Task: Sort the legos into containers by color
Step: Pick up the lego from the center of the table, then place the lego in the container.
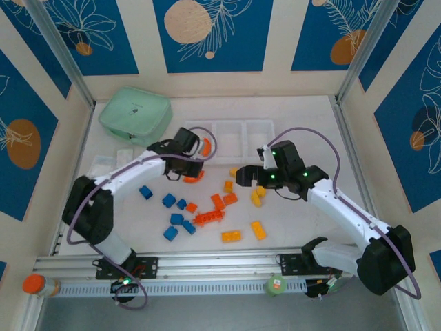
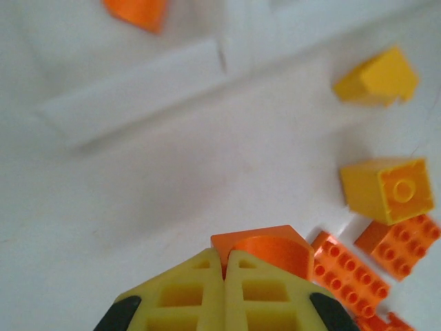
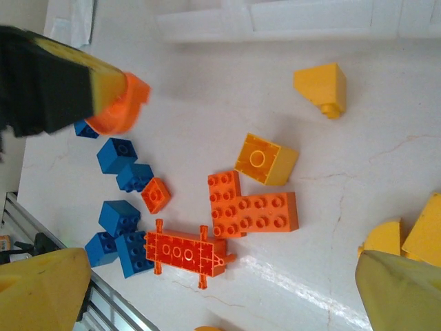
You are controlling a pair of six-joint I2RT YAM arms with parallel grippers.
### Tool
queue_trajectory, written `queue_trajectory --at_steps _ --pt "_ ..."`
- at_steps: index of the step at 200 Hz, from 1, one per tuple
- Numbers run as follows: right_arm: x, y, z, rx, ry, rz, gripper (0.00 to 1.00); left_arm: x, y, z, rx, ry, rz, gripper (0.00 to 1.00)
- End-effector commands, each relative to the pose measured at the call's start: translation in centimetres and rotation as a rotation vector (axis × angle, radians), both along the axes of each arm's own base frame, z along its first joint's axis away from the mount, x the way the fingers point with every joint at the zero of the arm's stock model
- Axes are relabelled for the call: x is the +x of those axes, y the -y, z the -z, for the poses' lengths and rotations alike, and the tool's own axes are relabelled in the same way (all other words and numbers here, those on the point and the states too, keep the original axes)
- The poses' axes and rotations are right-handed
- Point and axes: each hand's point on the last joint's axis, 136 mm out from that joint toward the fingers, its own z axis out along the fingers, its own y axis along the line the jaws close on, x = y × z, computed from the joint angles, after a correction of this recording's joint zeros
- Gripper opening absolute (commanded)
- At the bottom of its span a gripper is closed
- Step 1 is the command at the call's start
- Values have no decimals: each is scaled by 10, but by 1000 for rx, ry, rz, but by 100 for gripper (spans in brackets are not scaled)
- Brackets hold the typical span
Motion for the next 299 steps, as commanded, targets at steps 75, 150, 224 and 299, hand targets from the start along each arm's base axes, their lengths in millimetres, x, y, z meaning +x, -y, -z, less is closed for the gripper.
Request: queue_trajectory --at_steps 75,150,224,299 --pt "34 -15 -12 20 18 55 99 109 -8 -32 -286 44 -551 0" --pt "41 -7 -2 7 8 73 99 152 -21 8 -165 45 -744 0" --pt "43 -1 -3 28 10 80 99 160 -25 24 -78 41 -754 18" --pt "38 4 -6 13 11 69 99 147 -16 -21 -76 107 -649 23"
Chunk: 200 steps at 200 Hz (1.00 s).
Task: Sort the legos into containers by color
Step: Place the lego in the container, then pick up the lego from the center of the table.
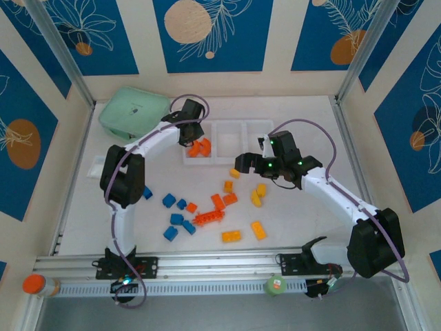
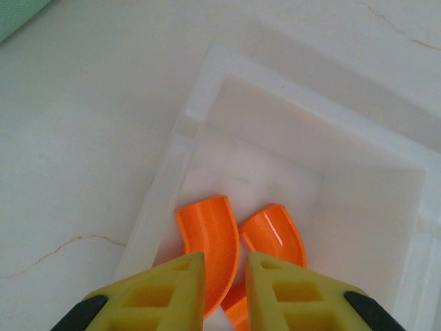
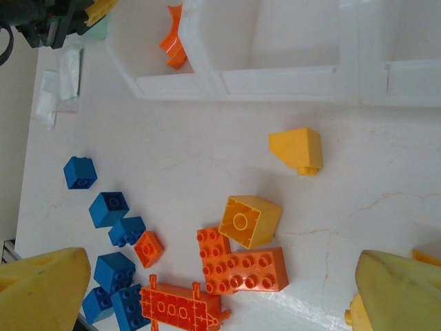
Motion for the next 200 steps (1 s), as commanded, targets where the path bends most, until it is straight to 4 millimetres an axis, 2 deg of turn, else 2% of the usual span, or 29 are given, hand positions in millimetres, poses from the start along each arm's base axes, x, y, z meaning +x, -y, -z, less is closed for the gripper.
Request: queue_trajectory --at_steps 1,34,74,98,126,157,173,200 --pt "-6 1 -9 6 8 -28 99 -10 3 -37 19 52 62 24" --pt "-20 1 -4 -4 -25 -63 99 -38 18 -49 0 61 216 26" --pt "-42 2 7 -35 -83 -96 99 -93 35 -54 -30 49 394 29" --pt "-57 -1 16 -43 -120 -118 99 -130 45 -51 15 20 477 34" --pt "-74 -4 30 -63 -150 -133 99 -170 45 -33 27 -45 504 40" --pt "-85 -4 42 -70 -162 -135 99 -210 62 -8 3 -81 546 48" --pt "-87 -2 46 -78 -166 -127 99 -224 72 2 -6 -109 564 49" --pt "-87 4 49 -90 -151 -111 99 -237 102 7 -2 -14 679 49"
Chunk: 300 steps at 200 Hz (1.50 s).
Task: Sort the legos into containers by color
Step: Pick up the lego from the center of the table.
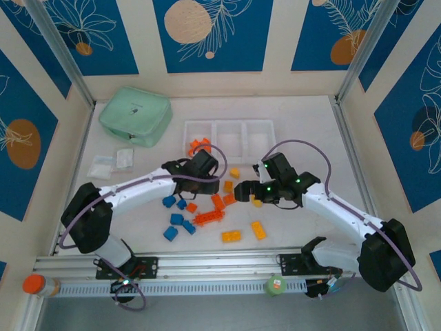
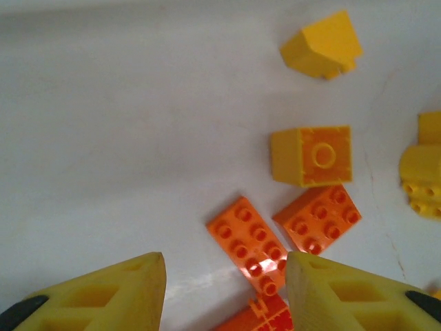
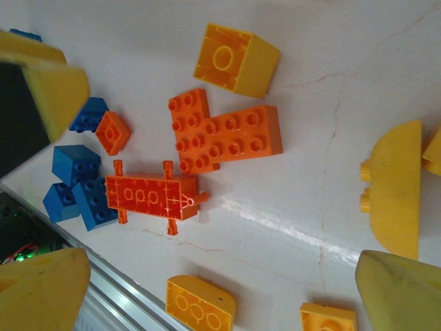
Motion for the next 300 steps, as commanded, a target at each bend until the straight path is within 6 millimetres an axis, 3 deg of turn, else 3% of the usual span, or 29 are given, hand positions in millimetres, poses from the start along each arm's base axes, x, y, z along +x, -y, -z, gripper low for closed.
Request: queue_trajectory --at_steps 1,32,57,131,210,259,300 --pt "-1 6 0 -5 15 23 99 -8 27 -1 -54 71 73 49" --pt "1 22 -1 8 21 83 99 -16 58 4 -60 147 250 49" --pt "2 35 -3 36 9 131 99 -19 73 20 -28 153 346 50" --pt "-1 65 -5 111 -8 220 99 -12 80 57 76 151 434 56" --pt "2 69 -9 144 -2 231 99 -15 79 77 130 113 488 62" --pt "4 70 -11 152 3 237 99 -11 79 75 147 135 486 46" --pt "5 70 -13 153 9 237 99 -9 80 59 131 169 495 36"
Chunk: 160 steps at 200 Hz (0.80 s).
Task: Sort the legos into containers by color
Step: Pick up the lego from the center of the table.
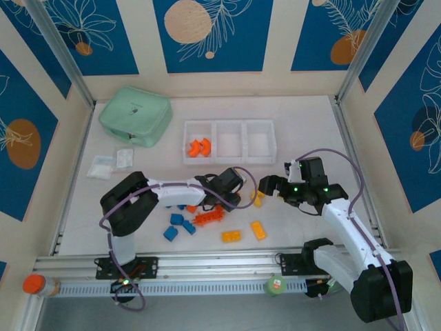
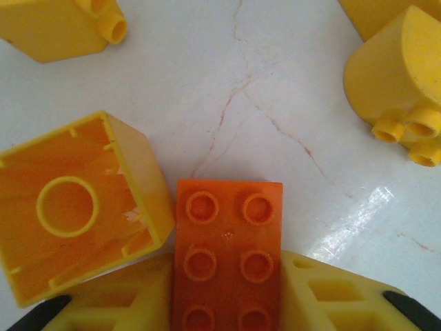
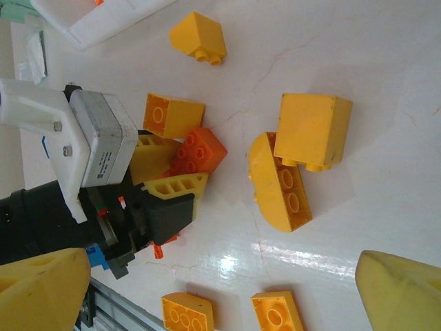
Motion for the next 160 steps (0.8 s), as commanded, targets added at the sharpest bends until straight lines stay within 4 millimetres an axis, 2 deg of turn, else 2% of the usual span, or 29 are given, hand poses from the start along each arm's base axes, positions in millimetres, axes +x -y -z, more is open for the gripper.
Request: queue_trajectory --at_steps 1,37,62,93,130,160 --pt "-6 -3 -2 21 -2 -25 99 1 2 -14 -4 24 15 36" --pt "-6 -10 -15 32 28 -74 99 -6 -9 -34 -45 35 -9 33" --pt "-6 -16 -23 21 51 -100 99 -14 -29 -46 -65 46 -52 31" --pt "-1 -30 -33 32 63 -135 99 -11 -53 -80 -74 97 -133 28" --pt "12 -51 -41 29 84 -168 99 19 -73 -134 -135 160 -281 27" --pt "26 -60 -43 22 84 -167 99 61 -91 -152 -146 158 -416 24"
